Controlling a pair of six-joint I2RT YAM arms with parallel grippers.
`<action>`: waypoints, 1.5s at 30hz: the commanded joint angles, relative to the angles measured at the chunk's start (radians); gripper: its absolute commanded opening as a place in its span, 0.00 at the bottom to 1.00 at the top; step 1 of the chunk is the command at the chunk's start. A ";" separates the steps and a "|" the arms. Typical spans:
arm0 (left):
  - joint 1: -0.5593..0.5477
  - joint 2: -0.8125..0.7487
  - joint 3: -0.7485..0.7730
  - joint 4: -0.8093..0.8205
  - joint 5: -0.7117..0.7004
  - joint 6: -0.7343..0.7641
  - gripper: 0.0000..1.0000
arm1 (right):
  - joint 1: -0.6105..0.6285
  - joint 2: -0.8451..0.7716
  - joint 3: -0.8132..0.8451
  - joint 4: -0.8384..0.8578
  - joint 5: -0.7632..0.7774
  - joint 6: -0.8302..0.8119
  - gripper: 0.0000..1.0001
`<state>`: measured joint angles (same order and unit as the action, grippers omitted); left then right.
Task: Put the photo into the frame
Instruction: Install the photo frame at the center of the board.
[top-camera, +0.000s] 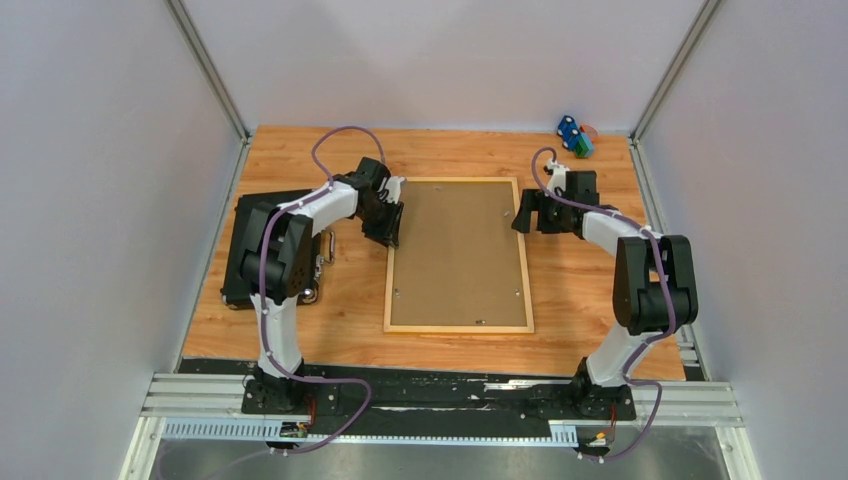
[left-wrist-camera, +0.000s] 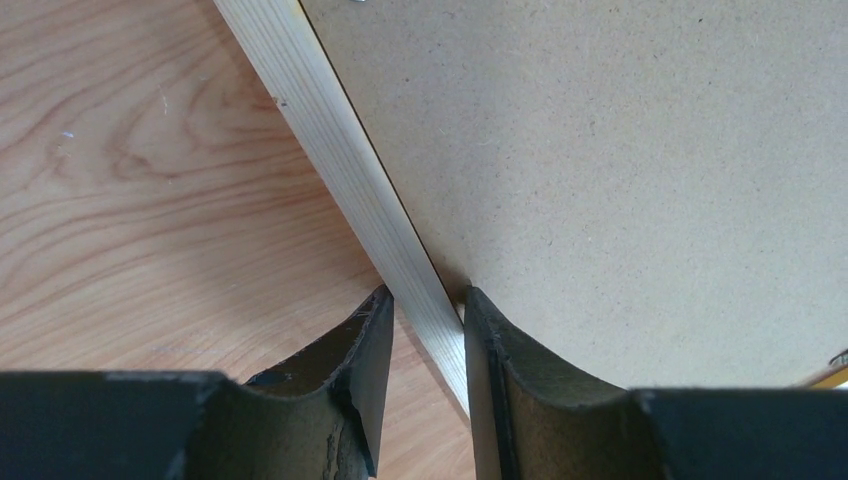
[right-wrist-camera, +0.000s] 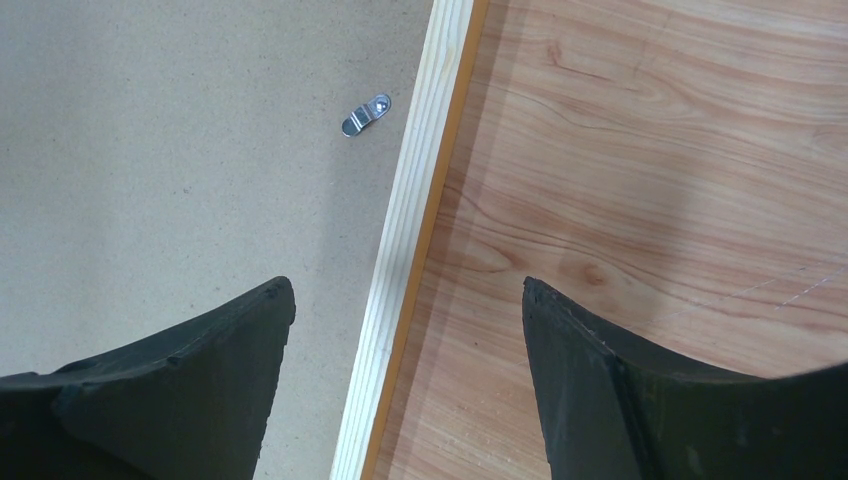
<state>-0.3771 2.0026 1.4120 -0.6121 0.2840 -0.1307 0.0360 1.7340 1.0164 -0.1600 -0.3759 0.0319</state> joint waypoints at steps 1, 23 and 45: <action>0.005 -0.044 -0.020 -0.007 0.006 -0.007 0.39 | 0.008 0.018 0.053 0.013 0.003 -0.001 0.82; 0.005 -0.057 -0.019 -0.001 0.007 -0.007 0.39 | 0.052 0.280 0.366 -0.134 0.128 0.093 0.77; 0.004 -0.056 -0.014 -0.006 0.003 -0.003 0.40 | 0.131 0.314 0.396 -0.167 0.276 0.058 0.72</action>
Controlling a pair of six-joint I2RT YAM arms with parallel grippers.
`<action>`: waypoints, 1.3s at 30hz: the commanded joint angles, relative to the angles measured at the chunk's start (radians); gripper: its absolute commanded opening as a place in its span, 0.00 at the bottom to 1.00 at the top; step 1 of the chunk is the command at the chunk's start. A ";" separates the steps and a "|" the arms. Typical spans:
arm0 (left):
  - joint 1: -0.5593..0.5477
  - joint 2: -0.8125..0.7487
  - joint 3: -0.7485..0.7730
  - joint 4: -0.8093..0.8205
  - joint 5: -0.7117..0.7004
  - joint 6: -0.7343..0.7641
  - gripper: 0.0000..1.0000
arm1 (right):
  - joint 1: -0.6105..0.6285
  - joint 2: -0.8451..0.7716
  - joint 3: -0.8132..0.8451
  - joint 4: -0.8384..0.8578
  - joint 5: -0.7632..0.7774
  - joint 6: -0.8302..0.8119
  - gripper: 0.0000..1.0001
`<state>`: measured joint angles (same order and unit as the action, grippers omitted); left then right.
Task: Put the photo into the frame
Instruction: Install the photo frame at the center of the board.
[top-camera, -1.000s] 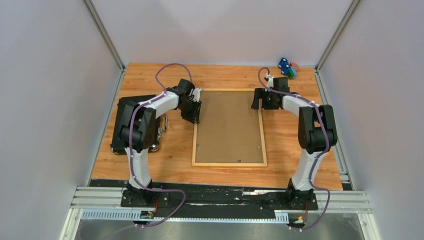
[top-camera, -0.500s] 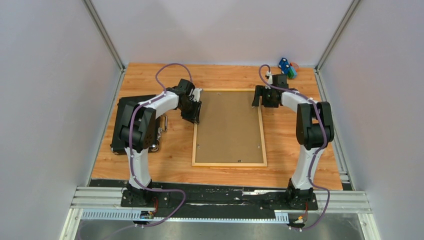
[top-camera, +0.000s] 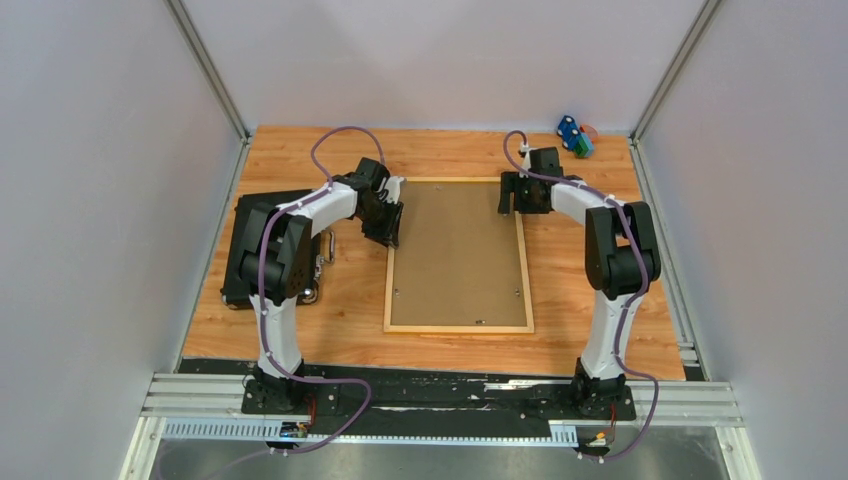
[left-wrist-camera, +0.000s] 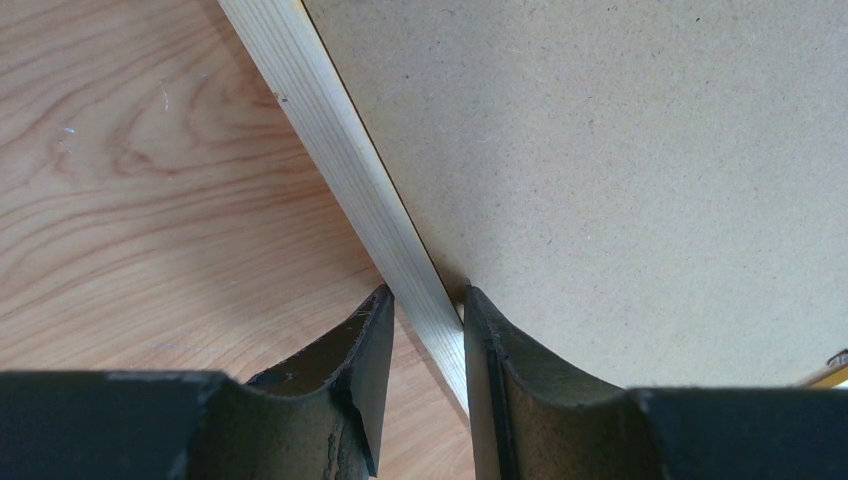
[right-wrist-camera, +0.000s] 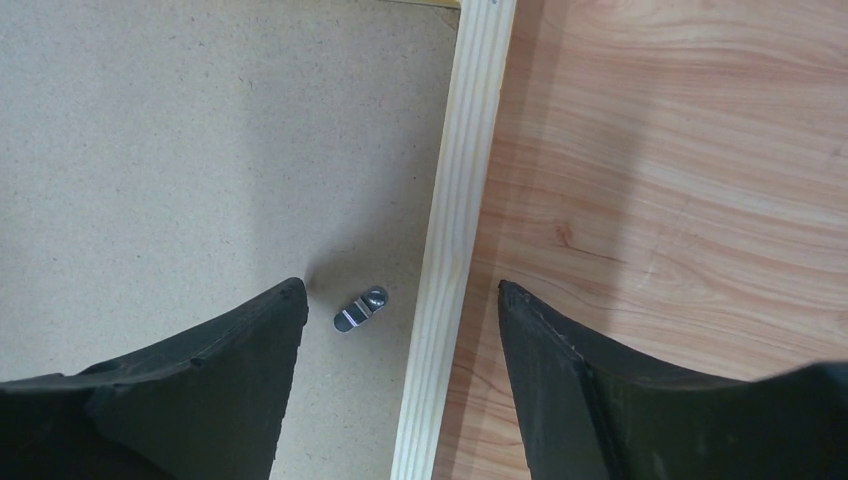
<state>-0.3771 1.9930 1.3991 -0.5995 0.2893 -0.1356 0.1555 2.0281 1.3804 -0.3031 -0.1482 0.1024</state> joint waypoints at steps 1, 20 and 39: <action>0.004 -0.047 -0.001 -0.019 -0.002 0.002 0.40 | 0.014 0.021 0.033 -0.027 0.054 -0.015 0.72; 0.010 -0.044 0.003 -0.020 0.009 0.002 0.40 | 0.025 -0.010 -0.001 -0.049 0.092 -0.096 0.62; 0.012 -0.046 0.006 -0.021 0.012 0.002 0.39 | 0.017 -0.062 -0.059 -0.048 0.077 -0.164 0.55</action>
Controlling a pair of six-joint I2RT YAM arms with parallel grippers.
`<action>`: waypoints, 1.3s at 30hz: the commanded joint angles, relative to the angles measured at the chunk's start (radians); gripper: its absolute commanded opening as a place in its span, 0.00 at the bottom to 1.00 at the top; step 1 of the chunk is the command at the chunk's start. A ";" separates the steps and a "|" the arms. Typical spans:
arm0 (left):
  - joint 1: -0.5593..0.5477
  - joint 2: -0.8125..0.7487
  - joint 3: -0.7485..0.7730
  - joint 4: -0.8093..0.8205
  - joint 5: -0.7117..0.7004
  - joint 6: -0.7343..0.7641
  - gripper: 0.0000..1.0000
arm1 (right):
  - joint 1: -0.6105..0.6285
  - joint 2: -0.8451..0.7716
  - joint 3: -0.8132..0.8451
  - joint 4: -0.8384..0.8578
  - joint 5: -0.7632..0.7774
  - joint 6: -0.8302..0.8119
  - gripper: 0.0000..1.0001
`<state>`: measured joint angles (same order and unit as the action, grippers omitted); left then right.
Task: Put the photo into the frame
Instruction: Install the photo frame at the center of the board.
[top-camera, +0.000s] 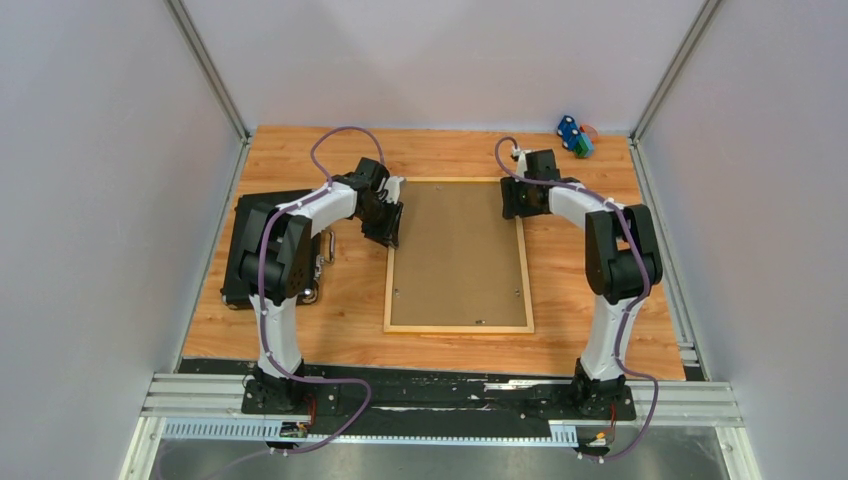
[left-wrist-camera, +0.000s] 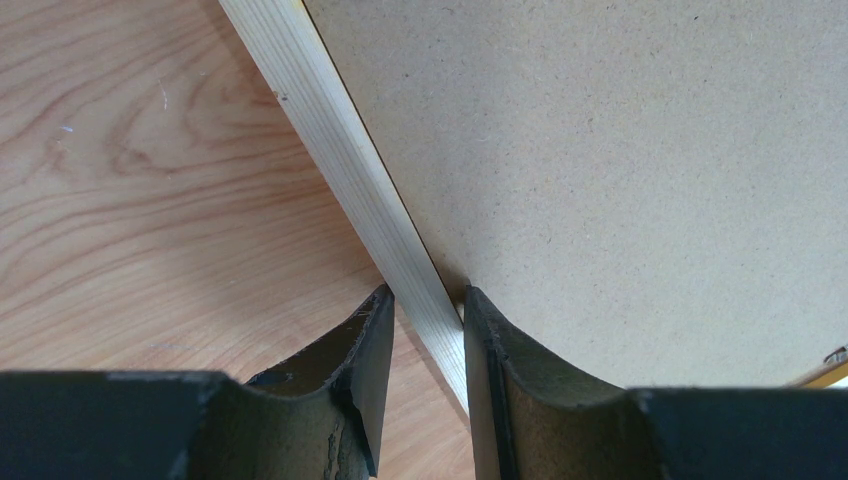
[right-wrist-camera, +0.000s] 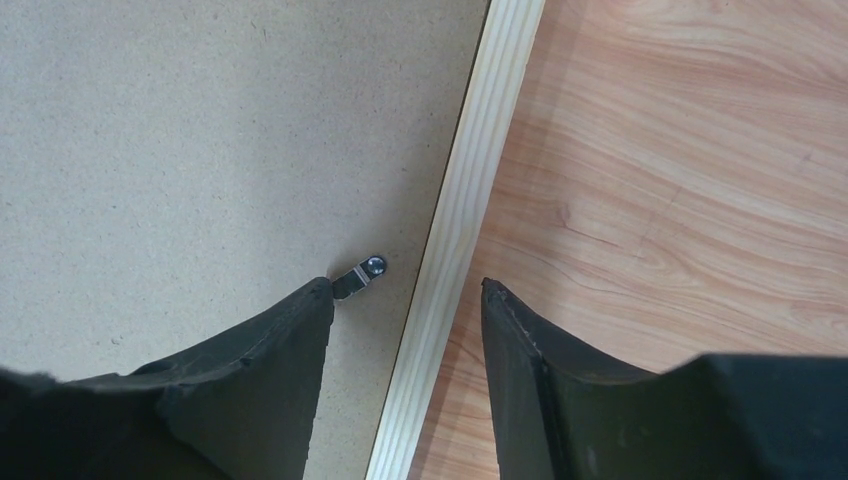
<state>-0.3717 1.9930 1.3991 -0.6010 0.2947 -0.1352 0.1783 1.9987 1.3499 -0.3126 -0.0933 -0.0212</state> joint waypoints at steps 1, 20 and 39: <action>0.007 -0.046 0.006 -0.020 0.008 0.002 0.39 | -0.009 -0.034 -0.031 -0.039 0.021 -0.043 0.53; 0.007 -0.041 0.006 -0.022 0.010 0.003 0.39 | -0.048 -0.025 0.007 -0.050 0.004 -0.071 0.37; 0.012 -0.040 0.008 -0.019 0.015 -0.003 0.40 | -0.054 -0.177 -0.019 -0.085 -0.118 -0.023 0.65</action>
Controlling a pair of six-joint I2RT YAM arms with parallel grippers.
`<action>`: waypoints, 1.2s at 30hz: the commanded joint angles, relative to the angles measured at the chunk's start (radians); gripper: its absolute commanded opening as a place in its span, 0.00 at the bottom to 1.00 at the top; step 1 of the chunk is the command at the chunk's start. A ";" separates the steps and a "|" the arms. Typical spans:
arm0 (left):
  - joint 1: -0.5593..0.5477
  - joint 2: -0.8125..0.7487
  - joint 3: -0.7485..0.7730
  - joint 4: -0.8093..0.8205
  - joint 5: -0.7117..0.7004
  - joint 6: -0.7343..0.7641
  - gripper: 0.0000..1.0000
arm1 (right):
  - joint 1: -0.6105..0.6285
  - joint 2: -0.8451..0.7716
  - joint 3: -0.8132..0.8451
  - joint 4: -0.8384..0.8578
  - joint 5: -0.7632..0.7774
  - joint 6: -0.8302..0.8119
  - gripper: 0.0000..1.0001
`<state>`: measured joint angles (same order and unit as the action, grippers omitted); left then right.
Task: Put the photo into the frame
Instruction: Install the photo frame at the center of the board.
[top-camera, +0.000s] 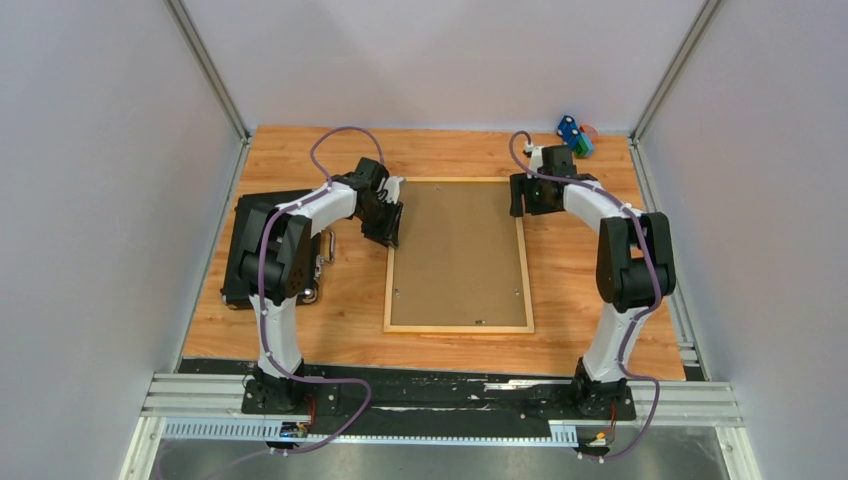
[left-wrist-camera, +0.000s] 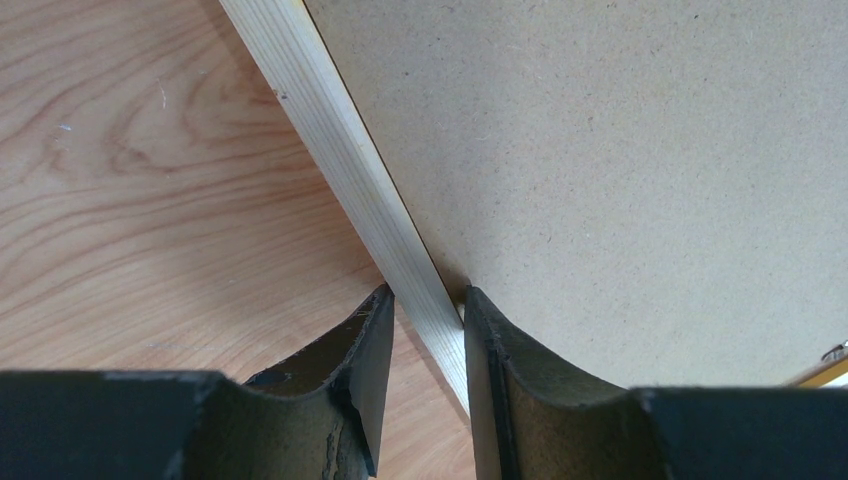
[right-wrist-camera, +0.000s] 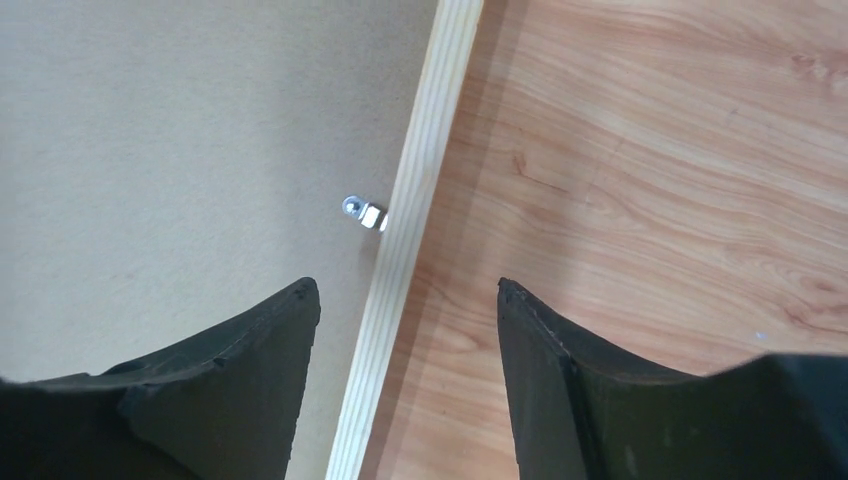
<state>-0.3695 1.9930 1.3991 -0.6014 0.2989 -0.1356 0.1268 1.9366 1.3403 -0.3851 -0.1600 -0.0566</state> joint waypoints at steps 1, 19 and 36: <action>0.010 -0.040 0.008 -0.018 0.011 -0.004 0.41 | -0.003 -0.128 -0.024 -0.012 -0.058 0.010 0.65; 0.019 -0.041 -0.003 0.005 0.048 0.000 0.43 | -0.005 -0.342 -0.369 -0.011 -0.148 -0.046 0.56; 0.030 -0.052 -0.013 0.019 0.044 0.001 0.44 | -0.005 -0.214 -0.314 -0.014 -0.150 -0.035 0.24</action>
<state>-0.3473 1.9930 1.3956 -0.5980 0.3325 -0.1337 0.1257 1.6901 0.9707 -0.4210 -0.3244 -0.0826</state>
